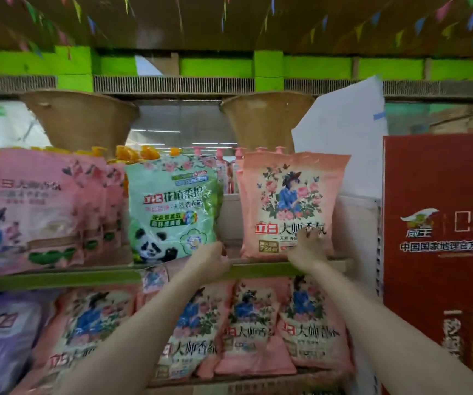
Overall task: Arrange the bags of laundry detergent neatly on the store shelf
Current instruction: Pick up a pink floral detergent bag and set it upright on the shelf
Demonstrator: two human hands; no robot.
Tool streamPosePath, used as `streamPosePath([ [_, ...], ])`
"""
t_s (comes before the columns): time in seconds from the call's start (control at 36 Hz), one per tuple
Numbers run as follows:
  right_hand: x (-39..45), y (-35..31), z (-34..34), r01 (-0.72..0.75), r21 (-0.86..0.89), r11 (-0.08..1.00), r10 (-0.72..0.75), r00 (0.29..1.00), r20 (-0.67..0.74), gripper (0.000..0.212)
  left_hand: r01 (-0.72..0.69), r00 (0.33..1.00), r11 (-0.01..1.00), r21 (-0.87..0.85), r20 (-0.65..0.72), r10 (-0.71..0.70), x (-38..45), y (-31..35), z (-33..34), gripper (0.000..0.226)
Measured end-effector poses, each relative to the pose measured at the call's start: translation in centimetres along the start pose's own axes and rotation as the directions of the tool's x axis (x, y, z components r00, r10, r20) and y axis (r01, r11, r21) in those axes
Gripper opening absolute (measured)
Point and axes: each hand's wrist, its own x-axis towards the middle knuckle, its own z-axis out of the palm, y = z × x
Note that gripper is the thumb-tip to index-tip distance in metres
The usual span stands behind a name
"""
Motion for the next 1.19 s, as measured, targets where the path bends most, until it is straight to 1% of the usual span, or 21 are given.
streamPosePath([
  [0.08,-0.1,-0.9,0.4,0.026,0.008,1.0,-0.026,0.999,0.032,0.063,-0.012,1.0,1.0,0.002,0.005,0.012,-0.5,-0.3,-0.3,0.033],
  [0.17,-0.5,-2.2,0.3,0.052,-0.004,0.999,-0.052,0.998,0.045,0.067,-0.003,1.0,1.0,0.016,-0.012,0.004,-1.2,-1.2,-1.3,0.038],
  [0.28,-0.9,-3.5,0.4,0.074,-0.007,0.997,-0.074,0.997,0.028,0.068,0.019,0.999,0.999,0.045,-0.045,-0.017,-2.0,-2.7,-2.9,0.035],
  [0.36,-1.2,-3.7,0.3,0.088,-0.024,0.996,-0.088,0.996,0.026,0.067,0.024,0.997,0.998,0.063,-0.07,-0.019,-2.0,-3.3,-3.8,0.04],
  [0.44,-1.2,-2.9,-0.1,0.093,-0.051,0.994,-0.093,0.996,0.001,0.064,-0.001,0.997,0.998,0.056,-0.081,0.006,-1.7,-2.3,-3.8,0.041],
  [0.53,-0.7,-1.2,-1.1,0.054,-0.041,0.998,-0.057,0.996,-0.069,0.055,-0.023,0.996,0.999,0.029,-0.091,0.025,-0.7,-0.5,-2.4,0.034],
  [0.58,0.2,0.4,-1.6,0.022,0.04,0.999,-0.016,0.992,-0.128,0.053,-0.035,0.995,0.999,0.012,-0.088,0.036,0.3,0.8,-1.1,0.029],
  [0.64,0.9,2.0,-2.3,0.011,0.172,0.985,0.024,0.98,-0.199,0.052,-0.029,0.995,0.999,-0.024,-0.097,0.026,1.4,2.3,0.0,0.03],
  [0.67,1.3,2.7,-2.7,0.03,0.251,0.967,0.03,0.972,-0.233,0.052,-0.019,0.994,0.998,-0.055,-0.111,0.013,2.1,3.0,0.4,0.031],
  [0.72,2.1,4.0,-3.3,0.093,0.366,0.926,0.002,0.968,-0.252,0.055,0.016,0.988,0.986,-0.163,-0.148,-0.04,3.5,4.3,0.8,0.04],
  [0.78,3.2,5.2,-3.6,0.161,0.423,0.892,-0.061,0.969,-0.239,0.057,0.04,0.979,0.947,-0.319,-0.175,-0.101,4.8,5.6,1.0,0.049],
  [0.81,3.5,5.6,-4.0,0.184,0.455,0.871,-0.082,0.969,-0.234,0.059,0.02,0.974,0.91,-0.415,-0.197,-0.112,5.6,6.1,1.0,0.048],
  [0.86,4.7,6.3,-4.6,0.216,0.494,0.842,-0.104,0.964,-0.245,0.059,-0.039,0.966,0.793,-0.608,-0.225,-0.124,7.0,7.0,0.6,0.04],
  [0.92,5.9,6.5,-5.3,0.236,0.563,0.792,-0.106,0.961,-0.254,0.054,-0.097,0.959,0.659,-0.745,-0.247,-0.138,8.6,7.7,-0.3,0.038],
  [0.97,7.4,6.8,-5.6,0.245,0.674,0.697,-0.107,0.965,-0.24,0.061,-0.113,0.961,0.492,-0.863,-0.221,-0.166,10.6,8.2,-0.9,0.04],
  [1.0,8.2,6.8,-5.5,0.241,0.746,0.621,-0.101,0.968,-0.229,0.064,-0.095,0.962,0.423,-0.901,-0.192,-0.193,11.5,8.5,-0.9,0.038],
  [1.03,9.0,6.7,-5.4,0.216,0.816,0.536,-0.072,0.975,-0.211,0.065,-0.075,0.96,0.391,-0.917,-0.172,-0.22,12.2,9.0,-0.9,0.036],
  [1.06,9.8,6.6,-5.2,0.192,0.84,0.507,-0.043,0.979,-0.198,0.063,-0.055,0.955,0.395,-0.917,-0.163,-0.246,12.8,9.5,-0.6,0.035],
  [1.11,11.4,6.2,-4.9,0.161,0.813,0.559,0.014,0.979,-0.203,0.057,-0.062,0.927,0.401,-0.914,-0.202,-0.316,14.3,10.0,0.4,0.032],
  [1.14,12.4,6.1,-4.7,0.152,0.805,0.574,0.064,0.971,-0.23,0.053,-0.083,0.9,0.415,-0.906,-0.247,-0.359,15.0,10.1,0.8,0.028],
  [1.19,14.3,5.9,-4.7,0.174,0.785,0.595,0.157,0.933,-0.325,0.033,-0.121,0.839,0.478,-0.87,-0.347,-0.42,16.6,9.8,1.4,0.021],
])
